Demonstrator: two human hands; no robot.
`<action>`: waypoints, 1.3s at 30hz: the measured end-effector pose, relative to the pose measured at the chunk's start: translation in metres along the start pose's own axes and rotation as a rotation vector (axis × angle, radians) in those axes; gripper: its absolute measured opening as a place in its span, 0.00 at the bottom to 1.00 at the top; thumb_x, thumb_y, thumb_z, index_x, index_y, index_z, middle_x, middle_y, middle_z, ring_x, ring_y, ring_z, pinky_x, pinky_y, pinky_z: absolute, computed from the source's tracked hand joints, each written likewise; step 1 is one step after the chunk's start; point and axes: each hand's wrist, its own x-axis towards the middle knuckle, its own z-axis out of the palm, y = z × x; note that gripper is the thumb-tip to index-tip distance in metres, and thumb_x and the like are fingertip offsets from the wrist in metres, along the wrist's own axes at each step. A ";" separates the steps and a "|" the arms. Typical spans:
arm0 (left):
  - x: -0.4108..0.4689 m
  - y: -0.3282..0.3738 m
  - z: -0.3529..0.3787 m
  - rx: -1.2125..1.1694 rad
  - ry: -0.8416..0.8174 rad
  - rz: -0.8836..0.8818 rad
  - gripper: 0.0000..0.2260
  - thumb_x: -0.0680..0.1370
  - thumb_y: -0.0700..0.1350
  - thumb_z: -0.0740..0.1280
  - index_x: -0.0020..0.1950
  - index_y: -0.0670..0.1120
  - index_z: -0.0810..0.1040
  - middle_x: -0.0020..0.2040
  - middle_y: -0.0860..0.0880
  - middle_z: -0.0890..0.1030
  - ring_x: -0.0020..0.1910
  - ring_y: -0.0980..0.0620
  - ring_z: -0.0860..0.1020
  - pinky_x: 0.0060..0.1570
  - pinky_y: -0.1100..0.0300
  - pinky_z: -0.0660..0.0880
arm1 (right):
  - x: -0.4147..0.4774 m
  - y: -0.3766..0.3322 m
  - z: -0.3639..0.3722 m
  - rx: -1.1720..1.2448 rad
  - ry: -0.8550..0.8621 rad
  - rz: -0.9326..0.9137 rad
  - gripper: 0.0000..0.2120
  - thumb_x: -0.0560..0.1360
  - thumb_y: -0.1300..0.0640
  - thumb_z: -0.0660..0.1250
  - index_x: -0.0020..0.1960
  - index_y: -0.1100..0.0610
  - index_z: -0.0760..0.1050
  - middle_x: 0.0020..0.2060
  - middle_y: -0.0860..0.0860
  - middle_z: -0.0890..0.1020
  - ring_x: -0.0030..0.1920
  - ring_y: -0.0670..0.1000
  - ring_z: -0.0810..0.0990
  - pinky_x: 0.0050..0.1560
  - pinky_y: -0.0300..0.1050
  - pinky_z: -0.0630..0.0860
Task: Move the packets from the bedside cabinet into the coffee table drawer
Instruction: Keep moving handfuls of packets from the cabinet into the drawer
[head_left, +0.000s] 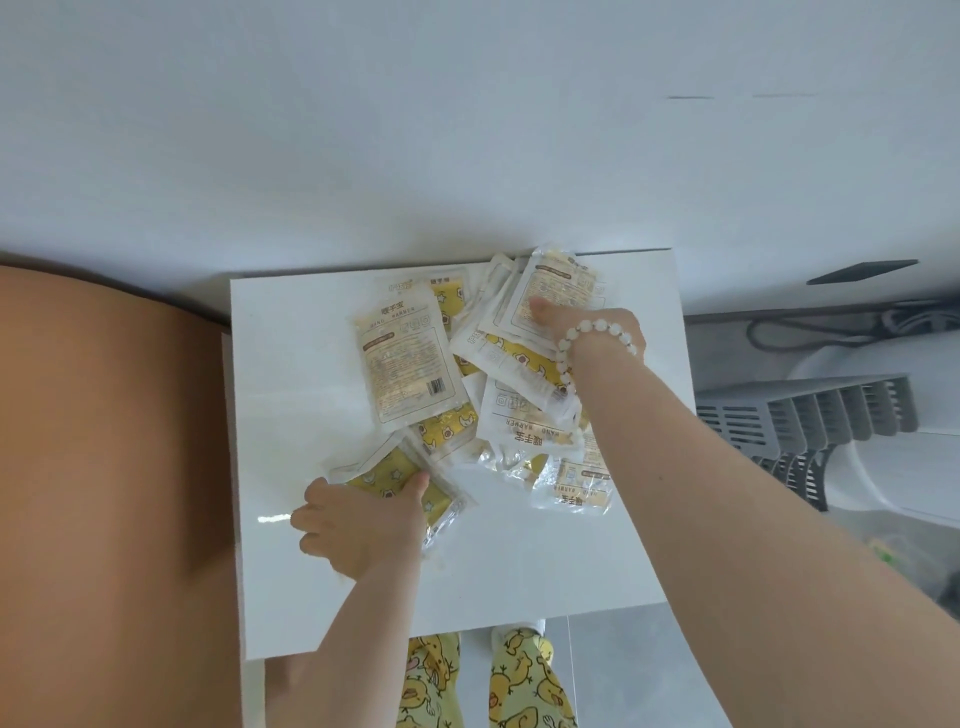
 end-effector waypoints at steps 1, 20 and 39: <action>0.000 0.000 0.000 -0.024 0.000 0.018 0.43 0.66 0.53 0.77 0.70 0.35 0.59 0.67 0.37 0.65 0.66 0.39 0.64 0.58 0.50 0.66 | -0.001 0.000 0.000 -0.002 0.034 -0.015 0.28 0.61 0.32 0.70 0.38 0.58 0.72 0.45 0.52 0.80 0.53 0.54 0.79 0.59 0.51 0.73; 0.014 -0.015 -0.010 0.021 -0.054 0.134 0.26 0.68 0.49 0.76 0.57 0.37 0.71 0.56 0.40 0.76 0.52 0.37 0.77 0.47 0.47 0.74 | -0.013 0.024 -0.025 0.308 0.065 -0.041 0.24 0.72 0.49 0.69 0.63 0.60 0.70 0.56 0.52 0.79 0.44 0.50 0.78 0.26 0.32 0.64; -0.054 -0.014 -0.081 -0.058 -0.191 0.342 0.19 0.72 0.43 0.73 0.51 0.43 0.63 0.36 0.48 0.72 0.36 0.43 0.76 0.31 0.58 0.69 | -0.094 0.107 -0.083 0.864 -0.218 0.018 0.12 0.72 0.63 0.70 0.54 0.56 0.75 0.44 0.50 0.80 0.48 0.54 0.79 0.54 0.47 0.75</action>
